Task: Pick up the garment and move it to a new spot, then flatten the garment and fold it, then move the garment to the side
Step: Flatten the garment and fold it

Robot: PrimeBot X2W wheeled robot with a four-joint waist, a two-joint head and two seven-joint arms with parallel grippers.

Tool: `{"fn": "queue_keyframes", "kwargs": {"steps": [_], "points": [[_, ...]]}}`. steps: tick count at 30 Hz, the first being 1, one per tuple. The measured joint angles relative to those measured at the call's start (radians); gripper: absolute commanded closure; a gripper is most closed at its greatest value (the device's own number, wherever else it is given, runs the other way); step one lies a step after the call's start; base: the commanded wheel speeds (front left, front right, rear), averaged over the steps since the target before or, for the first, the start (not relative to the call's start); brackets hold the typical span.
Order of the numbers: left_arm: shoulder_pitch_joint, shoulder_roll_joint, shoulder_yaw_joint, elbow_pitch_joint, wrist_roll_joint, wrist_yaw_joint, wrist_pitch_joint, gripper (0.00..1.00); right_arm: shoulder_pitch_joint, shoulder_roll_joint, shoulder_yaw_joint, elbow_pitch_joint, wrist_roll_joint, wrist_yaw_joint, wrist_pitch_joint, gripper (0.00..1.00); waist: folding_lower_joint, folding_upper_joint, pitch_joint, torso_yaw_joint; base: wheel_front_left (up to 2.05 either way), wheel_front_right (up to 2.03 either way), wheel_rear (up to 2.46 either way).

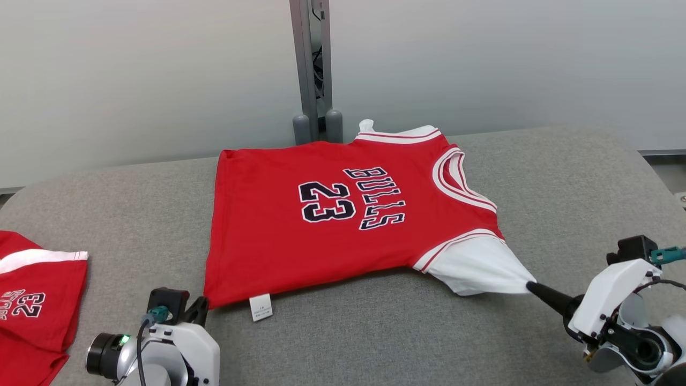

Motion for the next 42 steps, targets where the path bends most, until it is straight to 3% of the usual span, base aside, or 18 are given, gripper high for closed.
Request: {"fn": "queue_keyframes", "kwargs": {"steps": [12, 19, 26, 35, 42], "points": [[0.115, 0.098, -0.056, -0.192, 0.015, -0.034, 0.171, 1.00, 0.116, -0.087, -0.020, -0.110, 0.089, 0.000, 0.183, 1.00, 0.0000, 0.0000, -0.012, 0.013, 0.00, 0.00, 0.00], [0.229, 0.210, -0.085, -0.455, 0.001, -0.054, 0.335, 1.00, 0.192, -0.147, -0.035, -0.176, 0.150, 0.000, 0.298, 1.00, 0.0001, 0.0000, -0.008, 0.023, 0.00, 0.00, 0.00], [0.370, 0.346, -0.117, -0.763, -0.074, -0.075, 0.592, 1.00, 0.262, -0.198, -0.054, -0.211, 0.212, 0.000, 0.377, 1.00, 0.0000, 0.0000, 0.000, 0.032, 0.00, 0.00, 0.00], [0.513, 0.458, -0.130, -1.062, -0.155, -0.068, 0.819, 1.00, 0.395, -0.308, -0.026, -0.338, 0.237, 0.000, 0.434, 1.00, 0.0001, 0.0000, 0.007, 0.042, 0.00, 0.00, 0.00], [0.551, 0.487, -0.113, -1.182, -0.188, -0.028, 0.883, 1.00, 0.442, -0.346, -0.033, -0.404, 0.267, 0.000, 0.391, 1.00, 0.0000, 0.0000, 0.016, 0.044, 0.00, 0.00, 0.00]]}}
